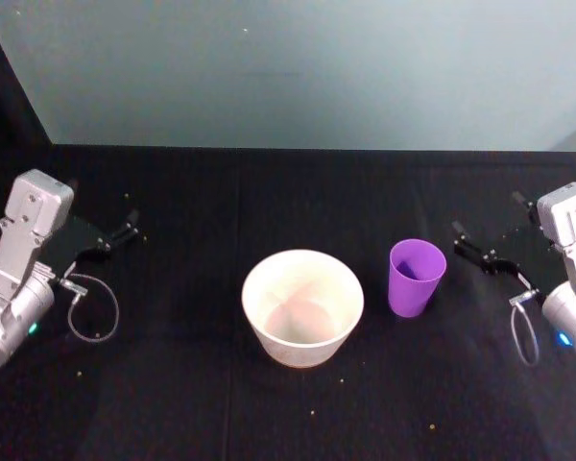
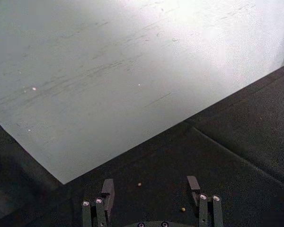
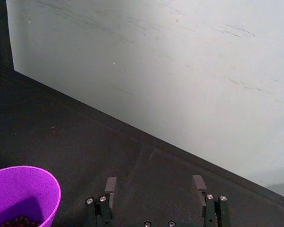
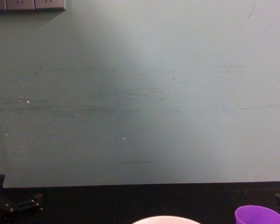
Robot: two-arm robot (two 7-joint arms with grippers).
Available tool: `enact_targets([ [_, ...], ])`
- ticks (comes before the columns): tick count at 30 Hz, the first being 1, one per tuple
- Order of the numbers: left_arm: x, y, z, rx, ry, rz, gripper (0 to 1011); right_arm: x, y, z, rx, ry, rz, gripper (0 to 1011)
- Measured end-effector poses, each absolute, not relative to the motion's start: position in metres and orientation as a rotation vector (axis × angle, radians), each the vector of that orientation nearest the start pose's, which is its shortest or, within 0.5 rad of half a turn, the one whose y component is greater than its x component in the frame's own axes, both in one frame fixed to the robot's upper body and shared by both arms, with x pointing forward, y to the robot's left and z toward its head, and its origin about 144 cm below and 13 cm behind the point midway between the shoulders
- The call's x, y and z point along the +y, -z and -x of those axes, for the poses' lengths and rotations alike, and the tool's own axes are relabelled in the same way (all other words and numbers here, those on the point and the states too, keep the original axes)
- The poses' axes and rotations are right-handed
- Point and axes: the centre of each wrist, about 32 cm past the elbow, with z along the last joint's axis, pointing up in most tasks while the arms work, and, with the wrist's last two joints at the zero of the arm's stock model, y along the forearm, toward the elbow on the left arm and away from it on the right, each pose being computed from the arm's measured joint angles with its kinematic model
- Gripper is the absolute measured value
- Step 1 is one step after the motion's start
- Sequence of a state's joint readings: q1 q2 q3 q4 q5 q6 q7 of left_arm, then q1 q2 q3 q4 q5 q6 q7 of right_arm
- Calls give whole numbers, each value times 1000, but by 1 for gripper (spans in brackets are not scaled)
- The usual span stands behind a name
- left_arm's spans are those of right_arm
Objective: Pick up the cup and pour the mung beans from the cup into the bowl.
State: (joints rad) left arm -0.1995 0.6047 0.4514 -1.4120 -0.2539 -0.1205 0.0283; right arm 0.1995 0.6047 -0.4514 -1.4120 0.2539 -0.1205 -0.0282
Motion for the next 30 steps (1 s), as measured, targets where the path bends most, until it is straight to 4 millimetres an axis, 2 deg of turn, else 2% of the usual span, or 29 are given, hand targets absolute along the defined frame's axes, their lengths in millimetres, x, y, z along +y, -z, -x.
enact_targets([
  [5, 310, -1140, -489, -285, -1248, -305, 1000, -308, -1141, -486, -311, 1248, 297, 1003],
  [17, 310, -1140, -489, -285, -1248, -304, 1000, -326, -1139, -454, -298, 1220, 249, 1003],
  [23, 310, -1140, -489, -285, -1248, -304, 1000, -341, -1126, -442, -221, 1099, 186, 1003],
  [30, 310, -1140, -489, -285, -1248, -304, 1000, -345, -1113, -441, -144, 1004, 152, 1003],
])
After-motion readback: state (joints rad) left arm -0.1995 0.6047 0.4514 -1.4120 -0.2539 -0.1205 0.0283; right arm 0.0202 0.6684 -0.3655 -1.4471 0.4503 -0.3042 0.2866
